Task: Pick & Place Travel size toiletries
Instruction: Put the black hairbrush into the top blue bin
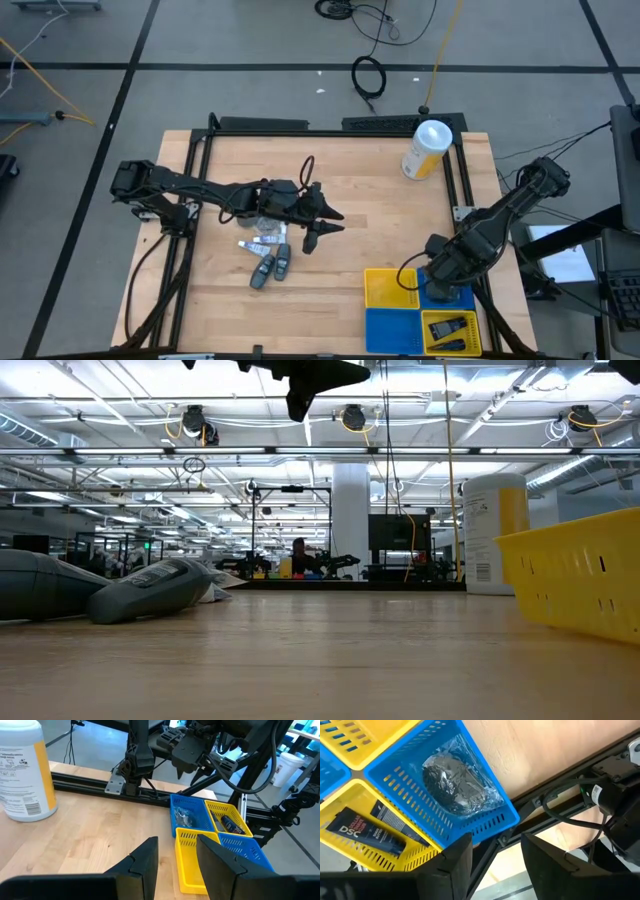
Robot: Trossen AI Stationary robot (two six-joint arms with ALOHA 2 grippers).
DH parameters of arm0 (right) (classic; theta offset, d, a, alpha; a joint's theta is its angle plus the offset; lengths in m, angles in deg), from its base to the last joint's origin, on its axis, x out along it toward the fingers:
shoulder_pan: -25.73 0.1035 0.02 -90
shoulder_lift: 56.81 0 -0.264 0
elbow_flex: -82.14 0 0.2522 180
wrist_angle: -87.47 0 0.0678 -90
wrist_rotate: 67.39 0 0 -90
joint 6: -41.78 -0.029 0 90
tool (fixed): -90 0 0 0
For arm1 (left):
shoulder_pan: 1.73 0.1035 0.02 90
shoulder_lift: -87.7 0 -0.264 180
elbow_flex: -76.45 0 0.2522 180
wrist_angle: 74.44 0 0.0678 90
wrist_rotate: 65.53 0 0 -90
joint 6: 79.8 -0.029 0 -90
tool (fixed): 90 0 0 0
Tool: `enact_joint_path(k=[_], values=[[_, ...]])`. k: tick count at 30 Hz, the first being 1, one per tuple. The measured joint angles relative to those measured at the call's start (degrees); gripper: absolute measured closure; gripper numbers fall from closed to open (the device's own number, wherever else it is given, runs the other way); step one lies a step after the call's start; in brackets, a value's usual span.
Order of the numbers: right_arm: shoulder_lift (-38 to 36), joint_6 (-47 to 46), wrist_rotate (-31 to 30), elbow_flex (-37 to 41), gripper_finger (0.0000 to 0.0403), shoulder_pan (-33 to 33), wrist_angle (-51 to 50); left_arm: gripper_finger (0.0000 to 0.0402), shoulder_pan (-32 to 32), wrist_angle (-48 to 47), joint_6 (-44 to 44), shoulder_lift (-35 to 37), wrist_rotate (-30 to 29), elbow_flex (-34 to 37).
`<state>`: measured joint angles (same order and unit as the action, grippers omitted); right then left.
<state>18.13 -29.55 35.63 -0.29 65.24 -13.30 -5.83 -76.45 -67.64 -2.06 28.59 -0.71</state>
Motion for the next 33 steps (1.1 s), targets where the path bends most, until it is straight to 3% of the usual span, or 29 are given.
enact_joint_path(k=[7, 20, 27, 33], values=[[0.0, 2.2, -8.7, 0.0, 0.0237, 0.0, 7.7, 0.0268, 0.0, -8.4, 0.3, 2.0, -0.3, 0.1], [0.0, 14.7, -34.7, 0.0, 0.0242, -4.2, 20.7, 0.0268, 0.1, -34.4, 13.4, 8.0, -13.9, 0.0], [0.0, 25.1, -38.6, 0.0, 0.0245, -8.6, 29.0, 0.0268, 2.6, -47.3, 26.3, 6.6, -21.3, 0.0], [0.0, 30.6, -38.5, 0.0, 0.0247, -11.2, 32.0, 0.0268, 5.1, -49.5, 31.5, 2.5, -23.0, 0.0]])
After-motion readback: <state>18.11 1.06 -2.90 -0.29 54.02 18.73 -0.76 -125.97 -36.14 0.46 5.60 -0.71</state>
